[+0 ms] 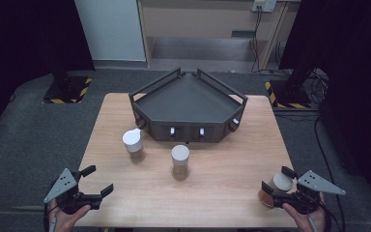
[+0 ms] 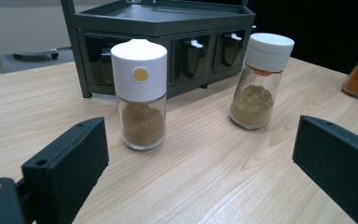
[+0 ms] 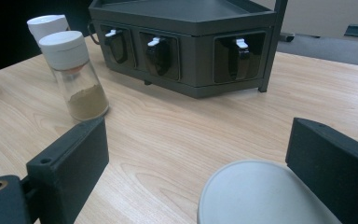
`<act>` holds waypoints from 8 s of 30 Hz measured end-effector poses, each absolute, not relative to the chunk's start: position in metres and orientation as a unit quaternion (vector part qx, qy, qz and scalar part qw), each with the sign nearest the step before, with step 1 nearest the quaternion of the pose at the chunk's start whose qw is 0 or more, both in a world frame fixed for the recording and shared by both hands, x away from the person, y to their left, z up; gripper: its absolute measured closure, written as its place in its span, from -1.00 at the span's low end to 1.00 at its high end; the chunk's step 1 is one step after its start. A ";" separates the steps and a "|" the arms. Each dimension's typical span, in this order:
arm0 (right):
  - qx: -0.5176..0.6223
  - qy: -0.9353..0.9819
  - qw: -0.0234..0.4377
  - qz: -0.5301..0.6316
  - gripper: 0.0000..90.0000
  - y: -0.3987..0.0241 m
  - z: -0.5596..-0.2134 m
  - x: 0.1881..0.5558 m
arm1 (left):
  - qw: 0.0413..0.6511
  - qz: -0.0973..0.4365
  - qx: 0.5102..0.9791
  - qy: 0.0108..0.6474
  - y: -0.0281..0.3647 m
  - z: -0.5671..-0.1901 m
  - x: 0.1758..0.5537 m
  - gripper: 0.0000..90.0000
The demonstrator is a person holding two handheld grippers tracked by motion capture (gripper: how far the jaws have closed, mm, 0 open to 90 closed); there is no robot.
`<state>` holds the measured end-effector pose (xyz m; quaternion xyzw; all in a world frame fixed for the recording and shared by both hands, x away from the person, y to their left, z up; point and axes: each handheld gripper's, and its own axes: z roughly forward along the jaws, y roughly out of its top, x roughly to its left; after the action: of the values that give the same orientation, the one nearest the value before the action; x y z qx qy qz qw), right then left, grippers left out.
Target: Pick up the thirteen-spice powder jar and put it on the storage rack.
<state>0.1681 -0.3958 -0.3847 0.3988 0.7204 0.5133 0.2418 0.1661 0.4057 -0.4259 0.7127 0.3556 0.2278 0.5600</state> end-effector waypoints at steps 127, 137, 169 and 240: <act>0.373 0.737 0.239 0.511 -0.87 -0.391 -0.382 0.159 | 0.453 0.202 0.771 0.399 0.405 -0.294 0.203 -0.94; 0.373 0.737 0.237 0.511 -0.87 -0.391 -0.382 0.158 | 0.443 0.197 0.771 0.414 0.393 -0.293 0.224 -0.93; 0.372 0.739 0.235 0.510 -0.87 -0.391 -0.382 0.159 | 0.413 0.191 0.785 0.421 0.356 -0.299 0.275 -0.93; 0.365 0.747 0.229 0.507 -0.87 -0.389 -0.382 0.162 | 0.375 0.202 0.794 0.435 0.293 -0.359 0.342 -0.34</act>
<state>0.1620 -0.3893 -0.3820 0.3651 0.7466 0.5069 0.2290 0.3425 0.2932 -0.3590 0.7936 0.4345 0.2016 0.3752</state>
